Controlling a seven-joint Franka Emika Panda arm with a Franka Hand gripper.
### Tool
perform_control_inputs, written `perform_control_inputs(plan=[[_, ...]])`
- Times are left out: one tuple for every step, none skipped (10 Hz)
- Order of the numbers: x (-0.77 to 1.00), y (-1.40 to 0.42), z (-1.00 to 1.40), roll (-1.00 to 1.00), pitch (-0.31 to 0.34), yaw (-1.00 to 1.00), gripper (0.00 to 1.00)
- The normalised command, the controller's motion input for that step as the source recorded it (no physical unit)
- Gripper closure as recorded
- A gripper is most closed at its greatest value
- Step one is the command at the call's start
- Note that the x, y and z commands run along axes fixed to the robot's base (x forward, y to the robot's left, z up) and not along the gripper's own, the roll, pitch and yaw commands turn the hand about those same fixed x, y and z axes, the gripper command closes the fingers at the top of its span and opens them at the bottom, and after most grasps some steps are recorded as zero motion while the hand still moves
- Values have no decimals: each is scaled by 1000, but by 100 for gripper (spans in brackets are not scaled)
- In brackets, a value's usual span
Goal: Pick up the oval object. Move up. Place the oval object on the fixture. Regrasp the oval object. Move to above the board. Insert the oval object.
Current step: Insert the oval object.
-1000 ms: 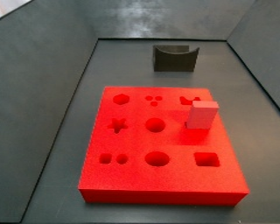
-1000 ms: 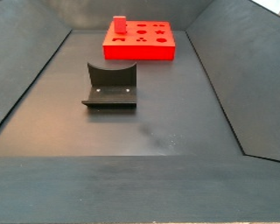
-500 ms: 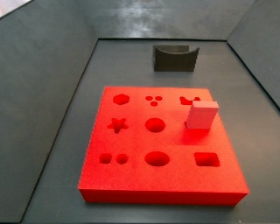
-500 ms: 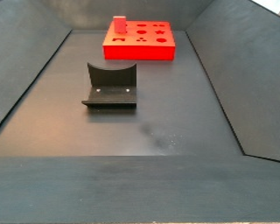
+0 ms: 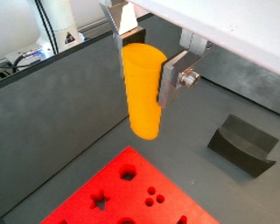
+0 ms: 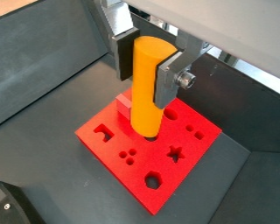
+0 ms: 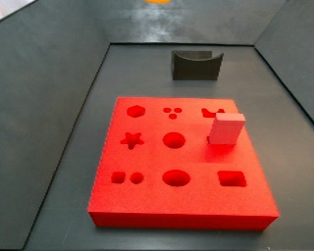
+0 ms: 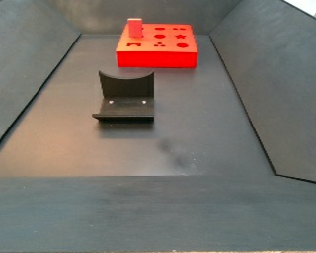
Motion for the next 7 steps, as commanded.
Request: perform_control_inputs(plan=[[37, -203, -89, 0, -17, 9, 100], [0, -600, -611, 0, -149, 126, 100], [0, -720, -834, 0, -166, 89, 100], [0, -889, -1000, 4, -104, 0, 100], [37, -957, -1000, 11, -93, -11, 100], [11, -997, -931, 26, -203, -74, 100], [0, -949, -920, 56, -256, -211, 100]])
